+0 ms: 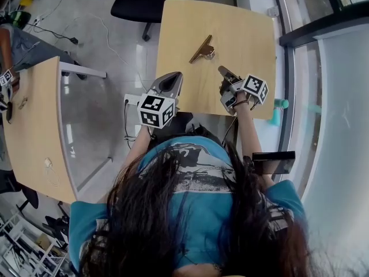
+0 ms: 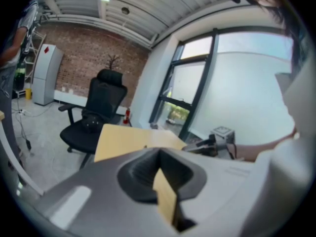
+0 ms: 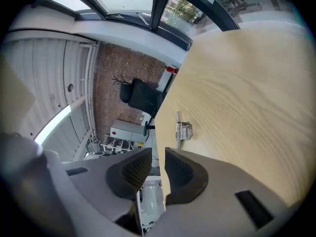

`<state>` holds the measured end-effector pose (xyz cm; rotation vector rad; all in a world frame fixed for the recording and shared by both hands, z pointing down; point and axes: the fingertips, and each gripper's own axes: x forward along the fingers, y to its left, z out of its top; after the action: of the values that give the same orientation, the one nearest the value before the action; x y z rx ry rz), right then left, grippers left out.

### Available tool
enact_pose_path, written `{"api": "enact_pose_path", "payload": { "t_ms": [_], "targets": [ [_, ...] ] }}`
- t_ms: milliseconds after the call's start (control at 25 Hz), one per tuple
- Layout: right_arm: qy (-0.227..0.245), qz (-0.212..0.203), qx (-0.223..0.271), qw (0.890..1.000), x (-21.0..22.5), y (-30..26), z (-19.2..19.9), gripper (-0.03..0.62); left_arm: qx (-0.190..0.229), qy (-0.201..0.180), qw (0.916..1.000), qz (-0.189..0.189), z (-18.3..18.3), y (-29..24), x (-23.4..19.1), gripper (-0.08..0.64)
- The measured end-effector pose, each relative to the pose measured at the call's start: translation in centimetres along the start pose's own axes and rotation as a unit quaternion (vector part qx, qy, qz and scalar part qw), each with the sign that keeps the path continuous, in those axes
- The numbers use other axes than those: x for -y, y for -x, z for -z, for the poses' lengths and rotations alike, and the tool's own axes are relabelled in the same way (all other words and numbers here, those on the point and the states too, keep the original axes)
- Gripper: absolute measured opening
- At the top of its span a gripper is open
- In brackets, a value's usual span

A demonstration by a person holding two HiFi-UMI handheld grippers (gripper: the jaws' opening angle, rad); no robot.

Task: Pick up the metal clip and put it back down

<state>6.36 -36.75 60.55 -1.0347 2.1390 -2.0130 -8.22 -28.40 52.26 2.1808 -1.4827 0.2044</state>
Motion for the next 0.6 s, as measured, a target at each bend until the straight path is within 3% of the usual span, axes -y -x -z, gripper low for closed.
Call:
{"api": "enact_pose_path", "payload": {
  "t_ms": [240,600],
  "targets": [
    [0.064,-0.026,0.040,0.997,-2.5,5.3,4.1,0.046,0.000,-0.010,0.9999,0.012,1.4,1.3,2.6,0.003],
    [0.173,-0.072,0.035,0.982,-6.3,11.8,11.6,0.014,-0.002,-0.017,0.9996,0.023,4.9,4.7,8.4,0.003]
  ]
}}
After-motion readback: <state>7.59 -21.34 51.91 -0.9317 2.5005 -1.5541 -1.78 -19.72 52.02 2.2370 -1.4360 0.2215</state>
